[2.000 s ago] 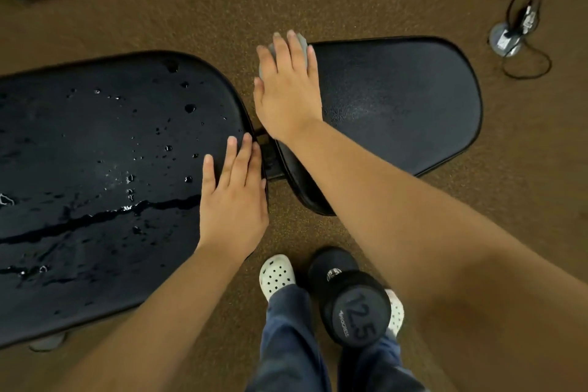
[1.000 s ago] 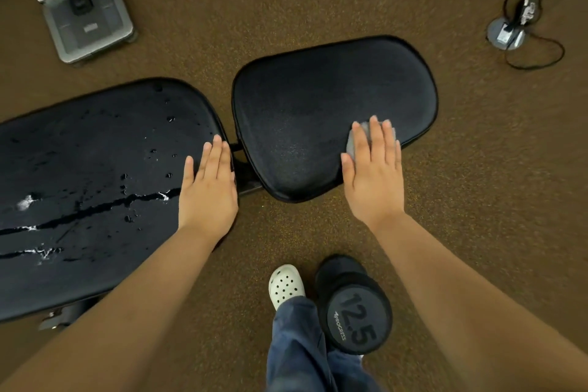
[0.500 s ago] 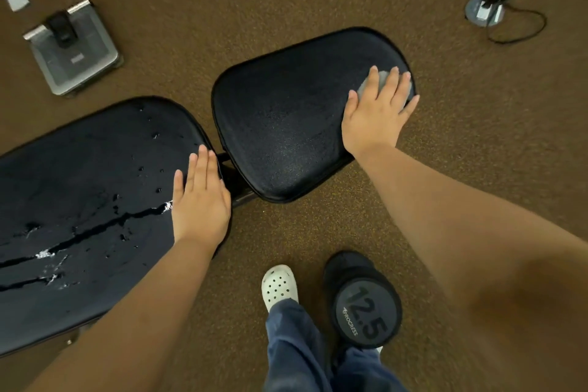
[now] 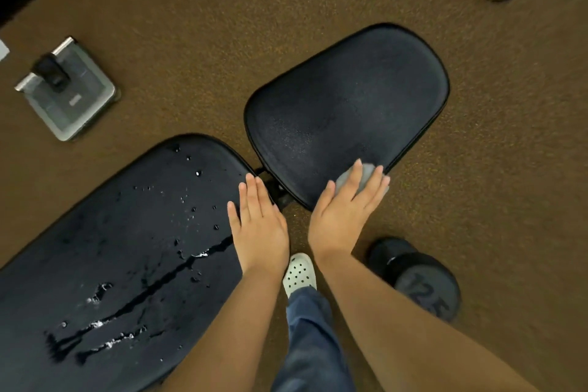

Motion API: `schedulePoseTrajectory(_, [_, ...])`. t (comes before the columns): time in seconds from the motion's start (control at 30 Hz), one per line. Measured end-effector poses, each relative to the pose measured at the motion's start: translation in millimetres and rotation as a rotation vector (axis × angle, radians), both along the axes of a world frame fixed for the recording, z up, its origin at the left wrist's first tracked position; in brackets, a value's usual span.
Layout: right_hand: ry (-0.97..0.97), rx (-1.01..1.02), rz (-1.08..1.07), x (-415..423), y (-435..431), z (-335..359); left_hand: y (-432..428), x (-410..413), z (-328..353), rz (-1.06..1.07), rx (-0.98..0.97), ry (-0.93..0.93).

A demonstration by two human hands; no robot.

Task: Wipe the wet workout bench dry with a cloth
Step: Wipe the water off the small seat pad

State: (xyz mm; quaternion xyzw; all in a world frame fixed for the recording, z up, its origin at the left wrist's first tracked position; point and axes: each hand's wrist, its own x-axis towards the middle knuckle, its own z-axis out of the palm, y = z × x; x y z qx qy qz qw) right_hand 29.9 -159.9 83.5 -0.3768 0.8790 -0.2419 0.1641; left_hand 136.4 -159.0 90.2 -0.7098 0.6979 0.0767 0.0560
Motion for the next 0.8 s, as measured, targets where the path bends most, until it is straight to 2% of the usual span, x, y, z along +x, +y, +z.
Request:
schedulePoseTrajectory(0.17, [-0.097,-0.014,-0.282,31.2,-13.3,0.6,-2.5,7.8,-3.1,-0.070,-0.027,0.013])
schedulePoseTrajectory(0.3, [-0.042,0.063,-0.426,16.0,-34.0,3.1,-2.6,12.4,-3.6,-0.108,-0.004,-0.012])
schedulePoseTrajectory(0.57, [0.058,0.160,-0.453,-98.7,-109.4,5.2,-2.1,12.9,-3.2,-0.129,0.012,0.009])
schedulePoseTrajectory(0.8, [0.035,0.197,-0.373,-170.4,-147.3,10.6,-3.5,14.6,-2.3,-0.155,0.004,-0.017])
